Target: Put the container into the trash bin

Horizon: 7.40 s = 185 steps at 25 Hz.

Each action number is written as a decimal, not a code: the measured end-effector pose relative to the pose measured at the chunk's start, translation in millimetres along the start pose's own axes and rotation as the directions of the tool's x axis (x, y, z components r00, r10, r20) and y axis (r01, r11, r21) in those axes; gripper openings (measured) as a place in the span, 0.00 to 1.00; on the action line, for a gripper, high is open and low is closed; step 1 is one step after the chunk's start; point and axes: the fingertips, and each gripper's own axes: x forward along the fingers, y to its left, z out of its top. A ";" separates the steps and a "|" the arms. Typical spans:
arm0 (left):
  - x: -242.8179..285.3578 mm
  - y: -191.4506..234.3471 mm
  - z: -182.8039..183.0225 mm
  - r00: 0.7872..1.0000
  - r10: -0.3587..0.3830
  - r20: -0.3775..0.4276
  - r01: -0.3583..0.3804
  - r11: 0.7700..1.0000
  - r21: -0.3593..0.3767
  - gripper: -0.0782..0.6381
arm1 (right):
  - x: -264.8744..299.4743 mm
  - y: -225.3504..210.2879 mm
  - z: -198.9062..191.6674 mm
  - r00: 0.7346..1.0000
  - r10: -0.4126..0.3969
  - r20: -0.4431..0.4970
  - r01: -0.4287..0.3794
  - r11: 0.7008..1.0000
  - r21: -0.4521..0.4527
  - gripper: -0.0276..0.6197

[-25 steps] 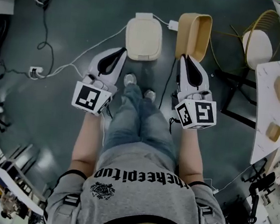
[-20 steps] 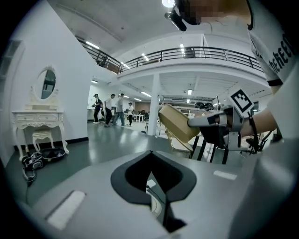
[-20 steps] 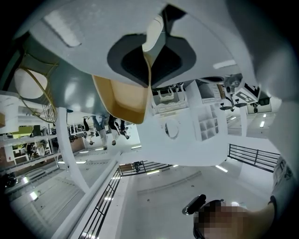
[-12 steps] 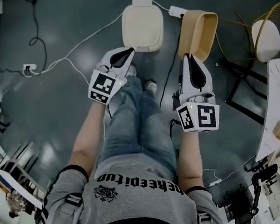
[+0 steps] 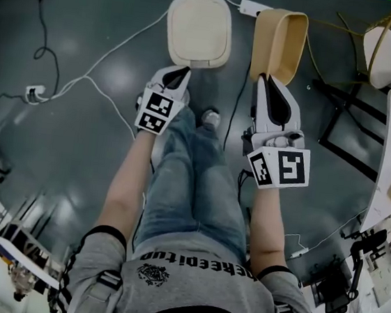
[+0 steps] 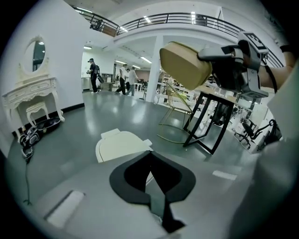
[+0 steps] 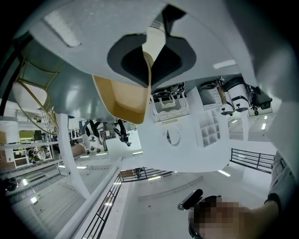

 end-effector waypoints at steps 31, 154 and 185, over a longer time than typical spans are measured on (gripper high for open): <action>116.2 15.7 -106.6 0.960 0.138 -0.242 -0.179 0.971 -0.159 0.12 | -4.7 -29.2 -83.7 0.995 0.021 -0.098 -0.024 0.999 -0.025 0.08; -121.8 94.3 33.0 0.853 0.234 0.465 -0.146 0.965 -0.218 0.13 | 149.9 43.7 -216.0 0.827 0.202 -0.525 -0.285 0.955 -0.080 0.08; -129.0 129.8 -0.2 0.863 0.257 0.434 -0.164 0.957 -0.241 0.13 | 207.8 14.2 -309.6 0.689 0.064 -0.722 -0.272 0.946 -0.176 0.08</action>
